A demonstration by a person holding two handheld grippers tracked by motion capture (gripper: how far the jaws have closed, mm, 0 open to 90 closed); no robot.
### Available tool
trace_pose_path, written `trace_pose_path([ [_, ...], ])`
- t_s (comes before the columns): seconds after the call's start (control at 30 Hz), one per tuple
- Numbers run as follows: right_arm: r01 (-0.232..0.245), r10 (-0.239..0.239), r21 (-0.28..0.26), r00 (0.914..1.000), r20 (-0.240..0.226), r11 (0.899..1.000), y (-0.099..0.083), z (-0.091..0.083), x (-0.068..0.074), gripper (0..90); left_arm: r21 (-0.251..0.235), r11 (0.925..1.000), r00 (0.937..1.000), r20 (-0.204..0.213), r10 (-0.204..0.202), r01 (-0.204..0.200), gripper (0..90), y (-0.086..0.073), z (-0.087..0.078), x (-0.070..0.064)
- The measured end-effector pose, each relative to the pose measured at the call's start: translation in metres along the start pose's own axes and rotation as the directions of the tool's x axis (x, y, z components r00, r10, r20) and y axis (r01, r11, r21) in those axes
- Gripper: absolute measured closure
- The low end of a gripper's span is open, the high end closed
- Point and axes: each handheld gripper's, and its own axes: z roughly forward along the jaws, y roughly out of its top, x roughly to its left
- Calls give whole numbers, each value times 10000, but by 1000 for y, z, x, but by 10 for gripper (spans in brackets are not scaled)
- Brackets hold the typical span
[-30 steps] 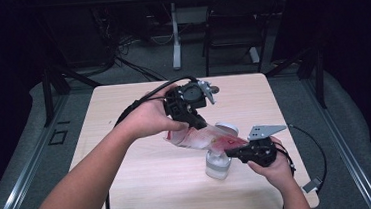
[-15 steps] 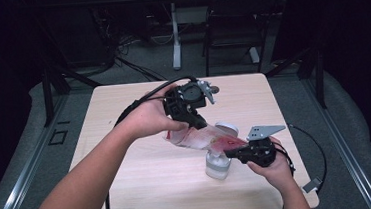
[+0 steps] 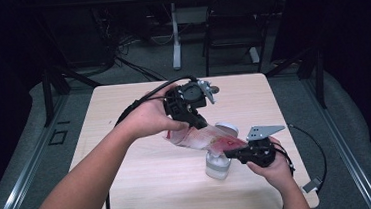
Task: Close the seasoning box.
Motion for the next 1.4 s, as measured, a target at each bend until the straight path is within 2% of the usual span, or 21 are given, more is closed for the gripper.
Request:
trace_pose_path([
  [0.17, 35, -35, 62, 10000, -11, 10000, 0, 1, 1, 848, 14, 10000, 10000, -15, 11, -11, 862, -1, -1, 0],
  [0.5, 60, -53, 154, 9988, -486, 9999, 1, 2, 2, 864, -116, 9998, 9999, -7, -143, 143, 861, -2, -2, 4],
  [0.73, -62, 63, 20, 9986, -533, 10000, 0, -3, 0, 869, -212, 9996, 9998, 3, -177, 177, 861, -1, -1, 6],
  [0.93, -51, 49, -62, 9995, -303, 10000, -1, -9, -2, 868, -281, 9994, 9998, 11, -179, 179, 861, -2, 0, 6],
  [1.4, -179, 189, -372, 9994, 274, 9991, 2, -5, -4, 864, -273, 9996, 9998, -157, -118, 114, 861, -5, -2, 2],
])
